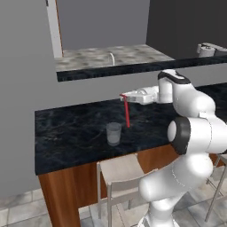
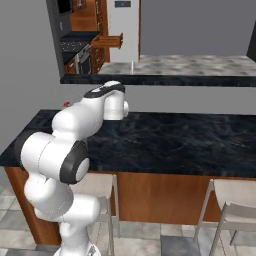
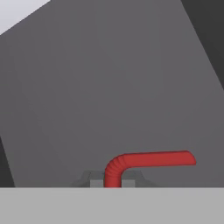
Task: Take a straw from the drawer in front and place it inside the glass cup on the dining counter.
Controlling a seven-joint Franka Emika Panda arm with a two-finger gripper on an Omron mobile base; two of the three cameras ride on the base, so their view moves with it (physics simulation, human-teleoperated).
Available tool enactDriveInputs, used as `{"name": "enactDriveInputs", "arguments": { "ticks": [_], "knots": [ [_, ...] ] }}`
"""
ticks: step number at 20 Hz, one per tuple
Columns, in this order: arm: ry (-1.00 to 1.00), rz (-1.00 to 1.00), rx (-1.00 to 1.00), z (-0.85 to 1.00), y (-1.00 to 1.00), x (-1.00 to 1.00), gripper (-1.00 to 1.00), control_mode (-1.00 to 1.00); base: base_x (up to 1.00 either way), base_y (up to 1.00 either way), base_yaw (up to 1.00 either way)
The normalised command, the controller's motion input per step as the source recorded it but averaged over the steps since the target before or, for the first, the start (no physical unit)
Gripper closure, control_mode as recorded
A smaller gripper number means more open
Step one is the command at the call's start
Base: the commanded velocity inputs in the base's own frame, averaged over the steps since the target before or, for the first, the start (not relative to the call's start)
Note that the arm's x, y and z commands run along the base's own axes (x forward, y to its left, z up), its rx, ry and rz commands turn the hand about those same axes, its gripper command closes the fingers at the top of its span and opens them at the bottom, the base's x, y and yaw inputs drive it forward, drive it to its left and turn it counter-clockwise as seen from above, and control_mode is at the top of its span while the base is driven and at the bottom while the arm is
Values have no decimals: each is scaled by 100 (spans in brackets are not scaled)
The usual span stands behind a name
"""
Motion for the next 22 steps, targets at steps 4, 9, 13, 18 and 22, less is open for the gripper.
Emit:
{"name": "enactDriveInputs", "arguments": {
  "ticks": [4,9,13,18,22],
  "knots": [
    [0,8,0,-3,16,19,100,-100,0,0,0],
    [0,8,0,-7,10,5,100,-100,0,0,0],
    [0,8,0,-17,13,0,100,-100,0,0,0],
    [-1,7,0,-19,3,0,100,-100,0,0,0],
    [-6,6,0,-14,0,0,100,-100,0,0,0]
  ]
}}
